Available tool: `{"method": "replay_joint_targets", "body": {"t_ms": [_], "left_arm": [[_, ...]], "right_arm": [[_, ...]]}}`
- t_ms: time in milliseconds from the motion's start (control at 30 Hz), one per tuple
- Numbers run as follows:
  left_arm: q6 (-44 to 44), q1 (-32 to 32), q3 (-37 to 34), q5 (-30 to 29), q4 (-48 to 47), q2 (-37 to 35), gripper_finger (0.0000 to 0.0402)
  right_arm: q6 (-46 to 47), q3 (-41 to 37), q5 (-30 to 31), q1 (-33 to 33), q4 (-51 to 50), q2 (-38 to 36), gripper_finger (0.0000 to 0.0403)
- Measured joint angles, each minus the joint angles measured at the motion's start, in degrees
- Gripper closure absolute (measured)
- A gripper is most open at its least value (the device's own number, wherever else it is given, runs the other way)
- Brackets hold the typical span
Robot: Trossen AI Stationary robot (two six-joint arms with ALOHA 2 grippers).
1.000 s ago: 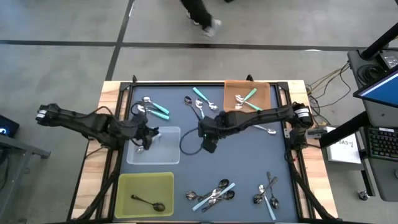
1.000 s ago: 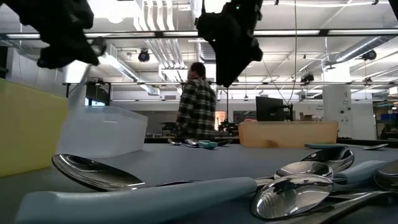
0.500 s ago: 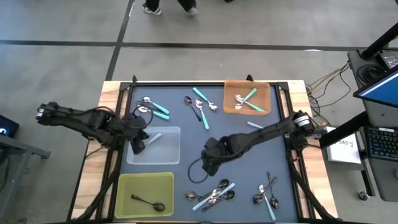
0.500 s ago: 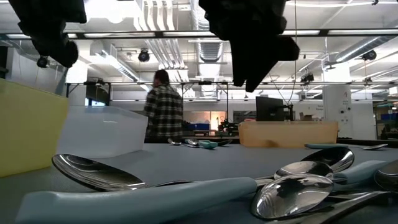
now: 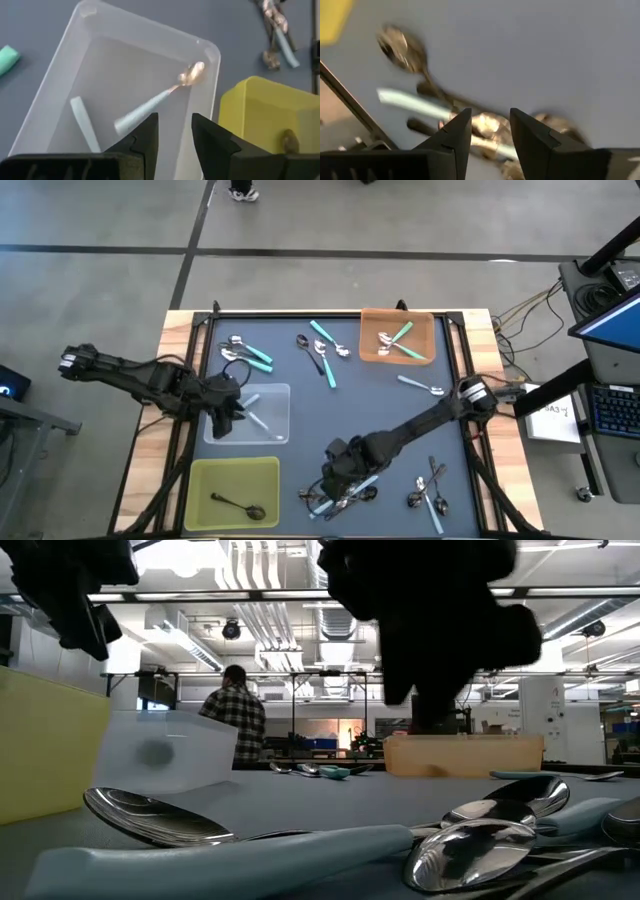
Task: Sort silverware by color (type)
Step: Put the light blue spoon into the white bin
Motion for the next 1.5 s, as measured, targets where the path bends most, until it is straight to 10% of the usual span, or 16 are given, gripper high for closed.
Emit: {"method": "replay_joint_targets", "body": {"t_ms": [367,1167,1500], "left_arm": [[-0.07,-3.89,0.0,0.93,8.87,-1.07,0.0301],[-6.1,-20.21,0.0,1.51,11.82,-1.6,0.0301],[-5.7,-20.37,0.0,1.34,11.78,-1.55,0.0301]], "right_arm": [[-0.43,1.91,-5.72,3.34,0.55,6.35,0.0287],[-43.16,8.46,-0.78,4.88,8.65,10.48,0.0287],[-45.22,8.48,6.54,5.52,10.2,13.12,0.0287]]}}
